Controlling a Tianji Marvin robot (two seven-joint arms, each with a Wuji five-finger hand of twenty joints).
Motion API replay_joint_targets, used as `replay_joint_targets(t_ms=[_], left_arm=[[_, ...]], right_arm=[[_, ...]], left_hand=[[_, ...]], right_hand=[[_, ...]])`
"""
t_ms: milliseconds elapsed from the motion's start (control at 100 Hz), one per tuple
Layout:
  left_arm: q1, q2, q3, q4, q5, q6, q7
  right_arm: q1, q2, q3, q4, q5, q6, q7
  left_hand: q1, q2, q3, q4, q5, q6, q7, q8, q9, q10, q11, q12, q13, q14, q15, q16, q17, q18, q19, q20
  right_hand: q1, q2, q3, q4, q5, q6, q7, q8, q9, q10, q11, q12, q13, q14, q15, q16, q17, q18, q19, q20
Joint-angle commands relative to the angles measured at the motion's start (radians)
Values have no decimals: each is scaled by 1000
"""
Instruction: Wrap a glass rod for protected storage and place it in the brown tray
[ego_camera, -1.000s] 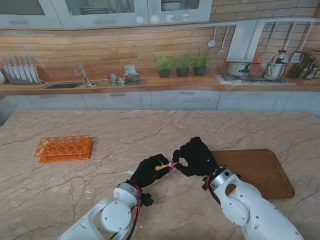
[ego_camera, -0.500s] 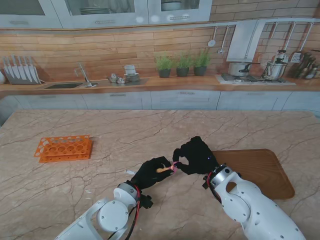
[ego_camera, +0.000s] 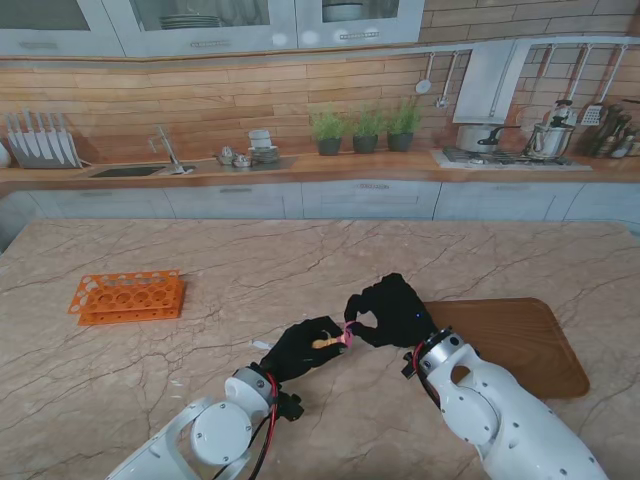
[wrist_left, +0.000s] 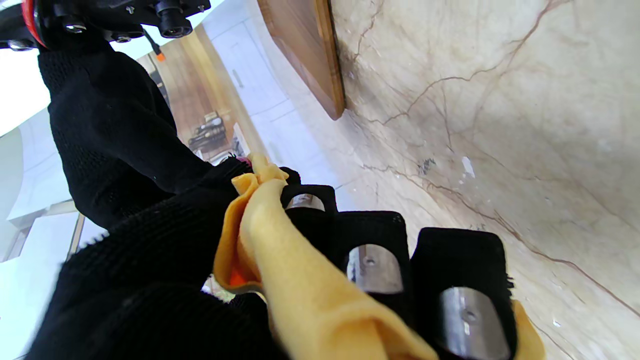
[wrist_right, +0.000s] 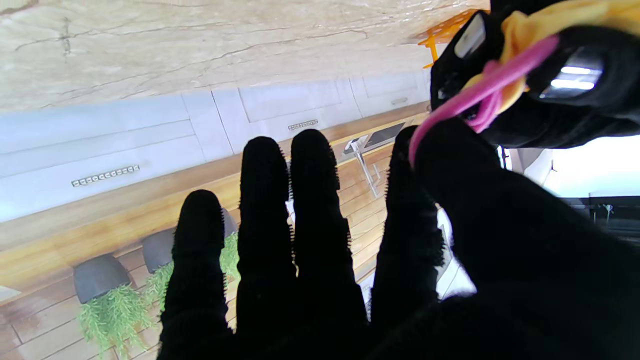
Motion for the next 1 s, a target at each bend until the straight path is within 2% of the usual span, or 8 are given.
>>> replay_joint_targets(t_ms=[0,290,500,650,740,860,920,990], left_arm=[[11,-2,4,-8,-3,-6,-8],[14,0,3,-12,-8,-18,-14],[17,3,1,-17,-7,-19,-19],[17,5,1,-20,-6,-14,-26],[18,4,2,-21,-5,-14,-24],[17,5,4,-21,3,-12,-22],[15,5,6,-18,8,-13,-20],[15,4,7,-17,9,-11,-18]], right_arm=[[1,-8,-1,-3,2,0,0],[-4,-11,-3,-4,16,29,4],[-11,-14,-6,-12,26,70,9],[-19,-15,-7,-23,24,114,8],[-25,-14,-5,-33,16,140,11],[-29,-13,-7,-39,3,165,10],[-27,-16,-9,-37,14,160,10],[-26,-18,-8,-38,39,144,25]], left_hand=[[33,-44,90,51,70,-41,32,27,59,-32,80,12,18,-13,169,19,25,-3,260,29],[32,-43,90,50,71,-41,32,28,59,-32,80,13,18,-13,169,19,25,-3,260,30],[32,-44,91,50,71,-41,31,28,59,-32,79,14,18,-13,169,19,25,-4,260,31],[32,-43,91,50,71,-41,31,28,59,-32,79,14,18,-15,169,19,25,-4,260,31],[33,-42,90,49,71,-41,31,29,60,-32,79,14,18,-15,169,19,25,-5,260,31],[32,-39,86,47,66,-44,27,28,57,-33,78,15,18,-15,169,19,25,-5,260,31],[33,-35,82,46,62,-45,27,32,54,-35,78,16,18,-15,169,19,26,-7,260,31],[35,-35,80,46,61,-44,26,34,54,-35,78,17,18,-15,169,19,26,-7,260,30]], right_hand=[[40,62,29,-5,-1,-98,28,4,-19,12,12,18,8,-27,0,-2,-13,-9,10,-5],[-20,19,34,-7,-33,-36,30,-18,-36,17,16,23,-3,-22,-4,-1,-16,-5,3,-1],[-162,-2,25,7,-113,21,0,-17,-101,37,14,27,-37,-6,-10,3,-31,5,-10,8],[-224,19,-48,63,-114,84,-128,87,-157,52,18,27,-64,8,-11,7,-39,15,-18,28],[-245,21,-95,141,-129,110,-166,196,-195,60,24,29,-79,13,-12,6,-45,18,-17,32],[-227,12,-222,151,-120,70,-4,366,-213,60,43,38,-80,14,-9,6,-44,21,-11,32],[-165,-12,-244,123,-62,18,102,347,-192,56,50,40,-67,13,-5,6,-41,23,-9,27],[-124,-45,-138,75,13,-40,183,286,-157,49,54,42,-53,7,-8,3,-40,21,-8,23]])
